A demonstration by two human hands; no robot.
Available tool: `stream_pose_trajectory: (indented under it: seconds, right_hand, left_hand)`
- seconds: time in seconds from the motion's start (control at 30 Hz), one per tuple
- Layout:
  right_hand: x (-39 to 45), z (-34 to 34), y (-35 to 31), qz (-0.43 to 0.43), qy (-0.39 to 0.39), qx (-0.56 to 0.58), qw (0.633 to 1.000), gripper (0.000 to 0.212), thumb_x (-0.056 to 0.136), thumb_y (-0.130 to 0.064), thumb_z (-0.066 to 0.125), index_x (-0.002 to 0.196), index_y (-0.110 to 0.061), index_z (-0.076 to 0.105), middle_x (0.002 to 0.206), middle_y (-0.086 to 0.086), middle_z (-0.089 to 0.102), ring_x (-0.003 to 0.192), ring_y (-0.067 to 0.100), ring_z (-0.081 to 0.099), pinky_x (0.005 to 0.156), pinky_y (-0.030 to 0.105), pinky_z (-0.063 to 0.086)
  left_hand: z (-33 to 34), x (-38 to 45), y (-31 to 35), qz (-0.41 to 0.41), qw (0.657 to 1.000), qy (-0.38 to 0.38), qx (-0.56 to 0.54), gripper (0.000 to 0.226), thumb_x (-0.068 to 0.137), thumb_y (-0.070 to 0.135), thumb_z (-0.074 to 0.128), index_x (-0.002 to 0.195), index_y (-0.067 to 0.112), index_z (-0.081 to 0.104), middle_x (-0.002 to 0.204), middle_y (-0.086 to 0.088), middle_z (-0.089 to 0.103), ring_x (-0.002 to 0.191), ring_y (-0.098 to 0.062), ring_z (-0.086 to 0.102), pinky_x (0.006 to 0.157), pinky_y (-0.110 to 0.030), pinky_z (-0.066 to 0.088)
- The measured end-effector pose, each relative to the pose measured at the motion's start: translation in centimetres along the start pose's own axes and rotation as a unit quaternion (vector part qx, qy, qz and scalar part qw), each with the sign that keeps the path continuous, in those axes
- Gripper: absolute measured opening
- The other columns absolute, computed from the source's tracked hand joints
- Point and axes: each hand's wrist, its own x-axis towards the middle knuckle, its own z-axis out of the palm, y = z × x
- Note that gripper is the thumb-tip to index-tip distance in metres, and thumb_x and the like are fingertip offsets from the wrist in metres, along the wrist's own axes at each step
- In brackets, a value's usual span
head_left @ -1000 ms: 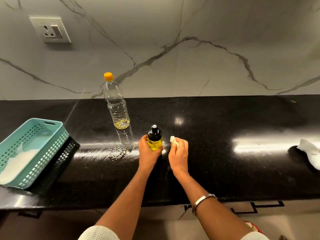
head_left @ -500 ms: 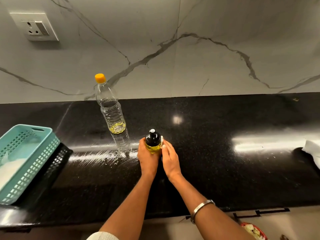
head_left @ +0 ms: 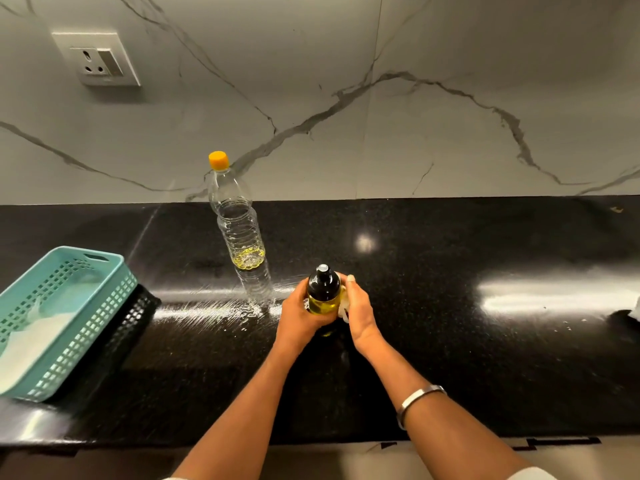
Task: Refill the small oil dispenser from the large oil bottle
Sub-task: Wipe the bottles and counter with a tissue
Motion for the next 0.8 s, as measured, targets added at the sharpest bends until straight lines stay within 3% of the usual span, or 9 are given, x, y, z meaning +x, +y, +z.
stream_pose_trajectory:
  seconds: [0.17,0.27,0.33,0.43,0.53,0.7,0.8]
  right_hand:
    - [0.6,0.2,-1.1,0.052,-0.014,-0.007,0.999,0.051,0.103,-0.042,0.028,0.104,-0.015,0.071,0.105,0.012,0.072,0.106,0.027,0.065,0.099,0.043,0.048]
    - [0.1,0.5,-2.2,0.037,-0.002,0.019,0.999,0.048,0.103,-0.039,0.029,0.107,-0.011,0.069,0.101,0.011,0.072,0.096,0.025,0.067,0.074,0.03,0.057]
    - [-0.4,0.4,-2.7,0.012,0.0,0.053,0.999,0.046,0.104,-0.033,0.029,0.103,-0.013,0.07,0.1,0.008,0.073,0.094,0.021,0.069,0.073,0.024,0.056]
    - [-0.8,0.3,-3.0,-0.011,0.01,0.065,0.998,0.048,0.104,-0.035,0.029,0.104,-0.015,0.072,0.107,0.009,0.073,0.105,0.022,0.067,0.092,0.034,0.052]
    - [-0.6,0.2,-3.0,0.001,0.012,0.067,0.998,0.05,0.102,-0.042,0.03,0.099,-0.02,0.075,0.104,0.011,0.073,0.104,0.026,0.066,0.097,0.042,0.048]
    - [-0.8,-0.1,-4.5,0.009,-0.024,0.065,0.998,0.051,0.102,-0.044,0.027,0.094,-0.018,0.07,0.089,0.005,0.073,0.092,0.022,0.066,0.086,0.038,0.05]
    - [-0.9,-0.3,-5.9,0.012,-0.066,0.064,0.996,0.052,0.103,-0.044,0.024,0.103,-0.011,0.065,0.091,0.004,0.071,0.092,0.021,0.065,0.085,0.035,0.05]
  left_hand:
    - [-1.2,0.5,1.3,0.01,0.998,-0.062,-0.004,0.06,0.057,0.017,0.09,0.11,0.027,0.063,0.104,0.009,0.07,0.098,-0.008,0.066,0.088,-0.033,0.054]
    - [-2.1,0.8,2.1,0.008,0.999,-0.053,-0.007,0.06,0.056,0.018,0.091,0.108,0.026,0.063,0.102,0.007,0.071,0.097,-0.01,0.067,0.089,-0.04,0.054]
    - [-2.5,1.0,2.6,0.013,0.999,-0.042,-0.002,0.062,0.055,0.021,0.092,0.109,0.027,0.063,0.103,0.008,0.071,0.098,-0.008,0.067,0.09,-0.038,0.054]
    - [-2.8,1.0,3.5,0.016,0.998,-0.053,-0.013,0.062,0.056,0.018,0.092,0.109,0.028,0.062,0.105,0.008,0.071,0.099,-0.008,0.067,0.091,-0.033,0.053]
    - [-2.7,0.8,4.7,0.026,0.997,-0.076,-0.022,0.061,0.058,0.015,0.092,0.11,0.029,0.062,0.106,0.008,0.071,0.1,-0.008,0.067,0.09,-0.028,0.052]
    - [-3.0,0.4,6.1,0.015,0.991,-0.119,-0.055,0.066,0.06,0.007,0.09,0.116,0.024,0.06,0.11,0.004,0.07,0.105,-0.011,0.065,0.091,-0.026,0.051]
    - [-3.2,0.1,6.8,0.002,0.985,-0.151,-0.084,0.077,0.06,-0.002,0.087,0.126,0.023,0.055,0.115,0.001,0.067,0.112,-0.015,0.062,0.089,-0.024,0.051]
